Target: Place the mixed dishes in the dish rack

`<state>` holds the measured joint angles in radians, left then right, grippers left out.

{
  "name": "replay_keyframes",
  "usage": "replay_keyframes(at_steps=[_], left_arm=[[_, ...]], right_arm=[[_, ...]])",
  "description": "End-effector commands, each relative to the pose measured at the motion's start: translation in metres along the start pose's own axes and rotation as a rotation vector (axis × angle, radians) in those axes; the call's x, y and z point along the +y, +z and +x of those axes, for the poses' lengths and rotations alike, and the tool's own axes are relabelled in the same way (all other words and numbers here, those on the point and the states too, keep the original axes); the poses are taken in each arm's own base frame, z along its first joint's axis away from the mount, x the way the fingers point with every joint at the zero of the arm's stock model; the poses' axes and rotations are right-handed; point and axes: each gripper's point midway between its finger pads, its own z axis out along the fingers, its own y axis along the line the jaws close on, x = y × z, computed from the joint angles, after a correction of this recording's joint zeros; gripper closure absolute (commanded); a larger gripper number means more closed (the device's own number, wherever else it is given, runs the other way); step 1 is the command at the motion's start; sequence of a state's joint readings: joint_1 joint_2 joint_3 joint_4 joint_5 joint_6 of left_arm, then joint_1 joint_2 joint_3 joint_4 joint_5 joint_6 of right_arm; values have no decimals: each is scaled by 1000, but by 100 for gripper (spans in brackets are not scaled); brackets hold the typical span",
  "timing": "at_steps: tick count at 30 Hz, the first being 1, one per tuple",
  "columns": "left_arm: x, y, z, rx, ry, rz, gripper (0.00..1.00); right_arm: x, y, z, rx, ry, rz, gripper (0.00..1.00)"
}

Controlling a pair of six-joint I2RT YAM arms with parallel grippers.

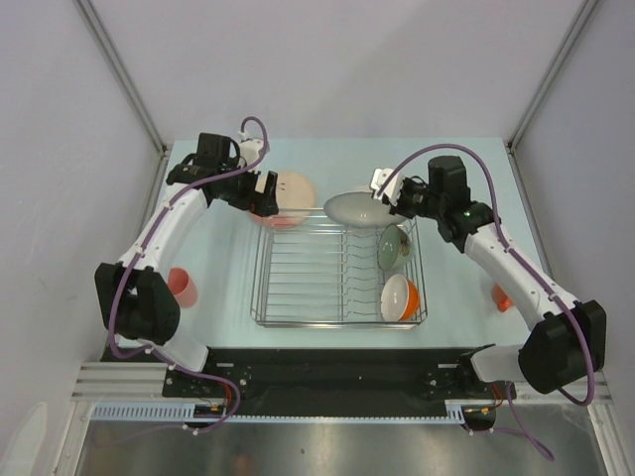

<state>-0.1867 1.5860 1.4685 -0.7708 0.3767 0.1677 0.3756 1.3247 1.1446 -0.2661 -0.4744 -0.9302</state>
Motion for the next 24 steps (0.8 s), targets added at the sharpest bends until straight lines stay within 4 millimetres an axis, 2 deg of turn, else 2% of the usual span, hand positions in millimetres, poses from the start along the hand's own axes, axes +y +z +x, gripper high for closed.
replay_keyframes(at_steps=[1, 7, 13, 24], left_arm=[[3, -2, -4, -23, 16, -1, 0], [4, -2, -5, -25, 20, -2, 0], [4, -1, -4, -21, 18, -1, 0], [4, 4, -2, -14, 8, 13, 0]], right_arm=[[-47, -9, -40, -101, -113, 131, 100], [-46, -1, -29, -82, -104, 119, 100], [-41, 2, -29, -77, -116, 103, 100], [-43, -20, -43, -89, -132, 127, 100]])
